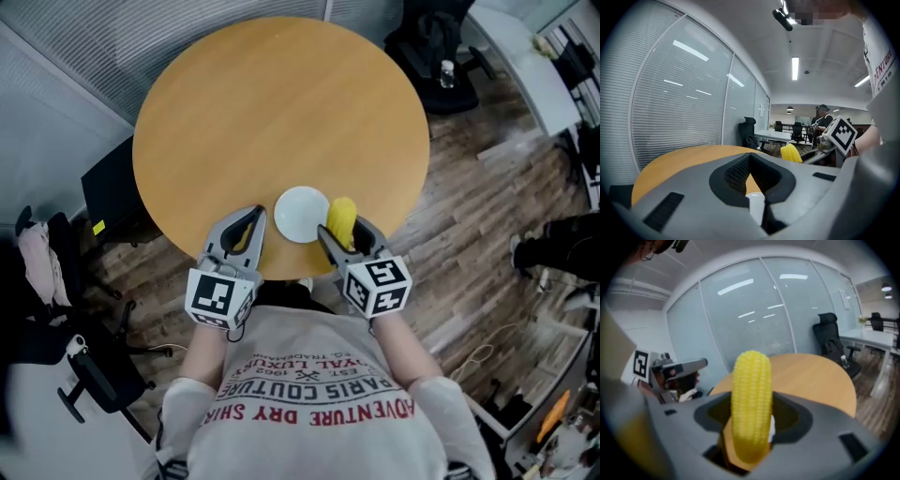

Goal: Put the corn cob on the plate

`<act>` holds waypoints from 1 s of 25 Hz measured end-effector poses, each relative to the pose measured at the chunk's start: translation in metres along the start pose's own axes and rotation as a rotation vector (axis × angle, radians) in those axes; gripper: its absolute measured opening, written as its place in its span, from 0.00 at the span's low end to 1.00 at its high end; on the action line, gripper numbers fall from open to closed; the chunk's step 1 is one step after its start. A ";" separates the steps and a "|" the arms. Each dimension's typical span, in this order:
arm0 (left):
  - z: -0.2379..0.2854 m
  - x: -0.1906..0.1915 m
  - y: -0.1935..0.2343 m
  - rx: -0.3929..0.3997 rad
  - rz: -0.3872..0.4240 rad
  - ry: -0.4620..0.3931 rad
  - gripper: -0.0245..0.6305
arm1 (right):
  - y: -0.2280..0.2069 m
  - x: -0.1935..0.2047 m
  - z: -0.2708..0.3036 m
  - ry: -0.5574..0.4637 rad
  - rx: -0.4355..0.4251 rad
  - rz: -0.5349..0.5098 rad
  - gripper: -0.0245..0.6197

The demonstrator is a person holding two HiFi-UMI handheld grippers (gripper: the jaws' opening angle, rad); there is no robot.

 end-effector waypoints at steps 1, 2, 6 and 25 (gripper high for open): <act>0.003 0.002 0.003 0.001 -0.003 0.005 0.09 | -0.002 0.003 0.009 0.024 -0.001 -0.001 0.46; 0.005 0.004 0.006 0.004 -0.008 0.011 0.09 | -0.005 0.007 0.017 0.049 -0.003 -0.001 0.46; 0.011 0.009 0.012 0.019 -0.051 0.049 0.09 | -0.012 0.023 0.050 0.151 -0.008 0.004 0.46; 0.028 0.048 0.067 0.030 -0.152 0.118 0.09 | -0.024 0.080 0.165 0.493 0.021 0.006 0.46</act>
Point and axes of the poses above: the fingertips, and each gripper's own axes: z forward along the fingers, y to its left, x out of its underside, the point moved 10 cm from there along -z, backward along the fingers, and after that the axes turned 1 degree about -z, right-handed, at the moved point
